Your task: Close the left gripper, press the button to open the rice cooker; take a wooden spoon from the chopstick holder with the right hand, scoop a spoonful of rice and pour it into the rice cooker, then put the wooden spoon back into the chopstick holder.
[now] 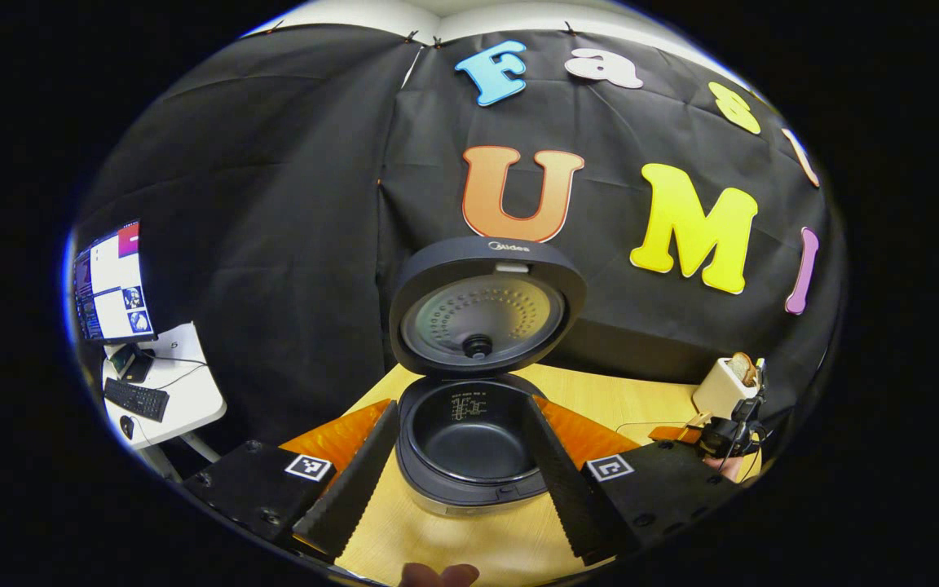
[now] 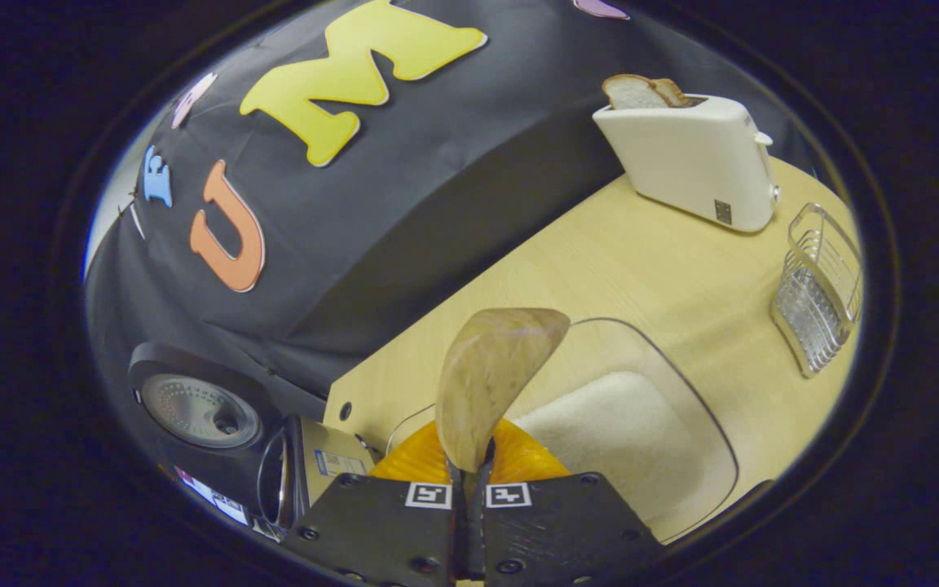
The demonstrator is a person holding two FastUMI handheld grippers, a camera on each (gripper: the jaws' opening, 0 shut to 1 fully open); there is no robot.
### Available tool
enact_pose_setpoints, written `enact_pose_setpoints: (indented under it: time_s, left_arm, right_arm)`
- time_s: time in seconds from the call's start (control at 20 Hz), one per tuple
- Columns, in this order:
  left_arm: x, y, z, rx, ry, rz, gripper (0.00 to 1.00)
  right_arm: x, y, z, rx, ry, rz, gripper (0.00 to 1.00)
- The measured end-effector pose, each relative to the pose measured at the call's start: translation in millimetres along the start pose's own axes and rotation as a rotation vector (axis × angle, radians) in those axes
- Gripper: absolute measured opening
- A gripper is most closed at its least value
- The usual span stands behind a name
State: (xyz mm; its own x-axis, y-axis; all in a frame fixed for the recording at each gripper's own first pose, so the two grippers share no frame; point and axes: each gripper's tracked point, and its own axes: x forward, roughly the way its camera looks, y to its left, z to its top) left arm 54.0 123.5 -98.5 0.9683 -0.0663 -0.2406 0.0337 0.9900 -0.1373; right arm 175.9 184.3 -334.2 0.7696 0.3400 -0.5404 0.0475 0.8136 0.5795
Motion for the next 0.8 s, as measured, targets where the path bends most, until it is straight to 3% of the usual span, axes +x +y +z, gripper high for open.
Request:
enact_pose_setpoints:
  time_s: [0.3,0.8]
  left_arm:
    - [-1.5,-32.2,3.4,0.013,-0.006,-0.031,0.98]
    - [-18.5,-49.2,14.5,0.021,-0.036,-0.012,0.98]
  right_arm:
    - [-21.4,0.5,26.1,0.077,-0.027,0.106,0.01]
    - [-49.1,13.6,59.0,0.399,-0.014,0.277,0.01]
